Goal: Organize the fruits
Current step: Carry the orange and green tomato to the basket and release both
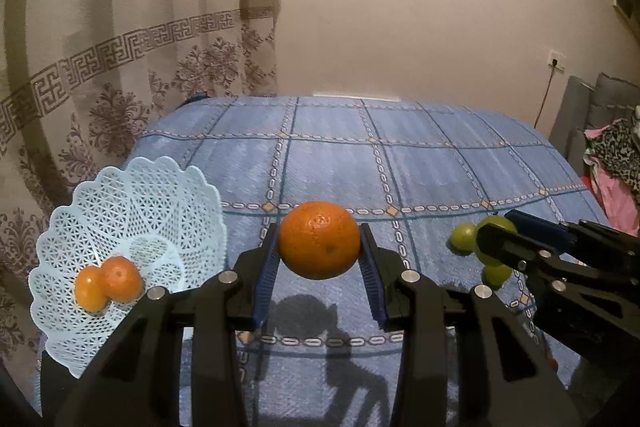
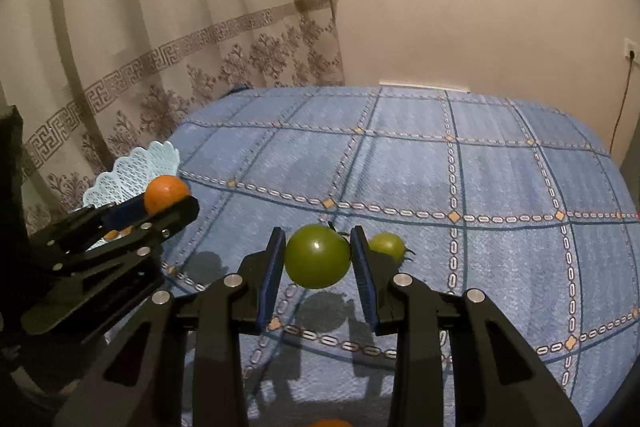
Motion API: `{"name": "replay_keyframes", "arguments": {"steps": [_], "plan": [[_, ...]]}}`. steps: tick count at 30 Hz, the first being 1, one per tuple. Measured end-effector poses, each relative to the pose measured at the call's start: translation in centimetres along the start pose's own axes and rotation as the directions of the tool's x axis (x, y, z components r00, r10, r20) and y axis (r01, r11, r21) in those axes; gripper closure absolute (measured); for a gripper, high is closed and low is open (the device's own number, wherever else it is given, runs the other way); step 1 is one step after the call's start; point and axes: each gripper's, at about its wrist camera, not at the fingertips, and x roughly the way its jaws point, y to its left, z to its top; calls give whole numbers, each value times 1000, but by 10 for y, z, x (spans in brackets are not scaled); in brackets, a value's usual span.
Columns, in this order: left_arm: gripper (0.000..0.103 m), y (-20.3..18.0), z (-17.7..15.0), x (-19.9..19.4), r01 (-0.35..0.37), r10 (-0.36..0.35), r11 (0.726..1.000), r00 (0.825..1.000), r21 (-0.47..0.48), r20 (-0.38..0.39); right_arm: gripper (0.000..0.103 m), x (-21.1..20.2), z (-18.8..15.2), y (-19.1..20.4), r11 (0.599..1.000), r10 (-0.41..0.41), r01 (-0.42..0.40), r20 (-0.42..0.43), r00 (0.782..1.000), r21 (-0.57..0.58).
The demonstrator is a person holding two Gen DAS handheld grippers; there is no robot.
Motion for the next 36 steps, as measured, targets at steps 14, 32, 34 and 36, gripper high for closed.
{"name": "replay_keyframes", "arguments": {"steps": [14,32,34,36], "plan": [[63,19,8,-26,-30,32,999,998,-35,62,69,-19,14,32,999,32,-32,48,998,-2],[63,96,-14,-45,-156,167,978,983,-136,74,69,-6,24,108,990,120,-118,36,992,-74],[63,103,-15,-45,-167,179,974,981,-151,71,69,-2,26,116,988,134,-131,33,990,-79],[63,110,-17,-45,-176,189,971,980,-164,69,69,1,28,122,987,143,-140,31,989,-83]]}}
